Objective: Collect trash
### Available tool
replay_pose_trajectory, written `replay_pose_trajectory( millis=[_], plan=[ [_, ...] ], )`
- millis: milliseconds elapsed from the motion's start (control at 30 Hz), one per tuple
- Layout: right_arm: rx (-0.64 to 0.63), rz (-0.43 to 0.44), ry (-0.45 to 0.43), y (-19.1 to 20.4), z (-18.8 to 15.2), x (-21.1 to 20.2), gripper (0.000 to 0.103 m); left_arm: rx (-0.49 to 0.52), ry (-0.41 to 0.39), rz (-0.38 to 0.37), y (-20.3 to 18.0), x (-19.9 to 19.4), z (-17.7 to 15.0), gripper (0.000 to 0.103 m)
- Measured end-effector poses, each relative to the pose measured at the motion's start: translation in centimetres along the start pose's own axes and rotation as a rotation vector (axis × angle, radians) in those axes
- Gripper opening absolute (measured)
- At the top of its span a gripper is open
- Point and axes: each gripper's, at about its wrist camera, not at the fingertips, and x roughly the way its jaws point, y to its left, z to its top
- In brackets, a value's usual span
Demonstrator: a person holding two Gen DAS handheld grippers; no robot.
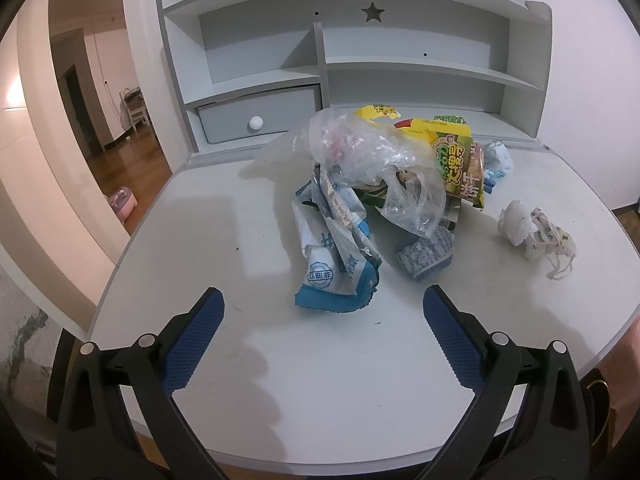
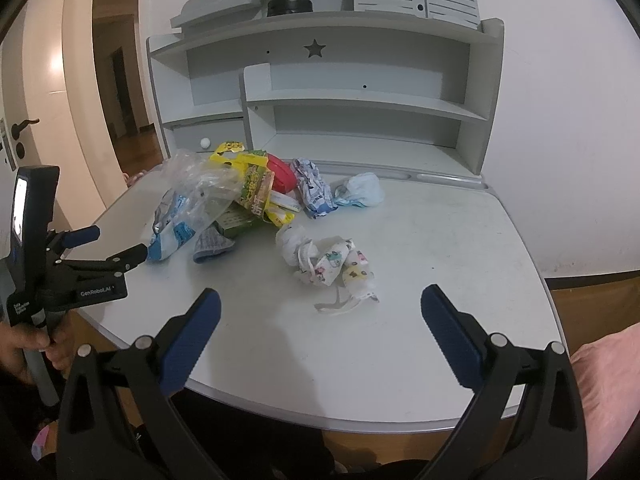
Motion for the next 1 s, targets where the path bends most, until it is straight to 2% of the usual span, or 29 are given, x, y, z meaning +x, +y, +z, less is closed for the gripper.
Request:
replay_pose_trajectory(
  millis=[1000],
  plan=[
    [-0.004, 0.001, 0.003, 0.19, 0.11, -0.01, 0.097, -0.007, -0.005, -0.003, 0.15, 0.07, -0.23, 0.097]
  ],
)
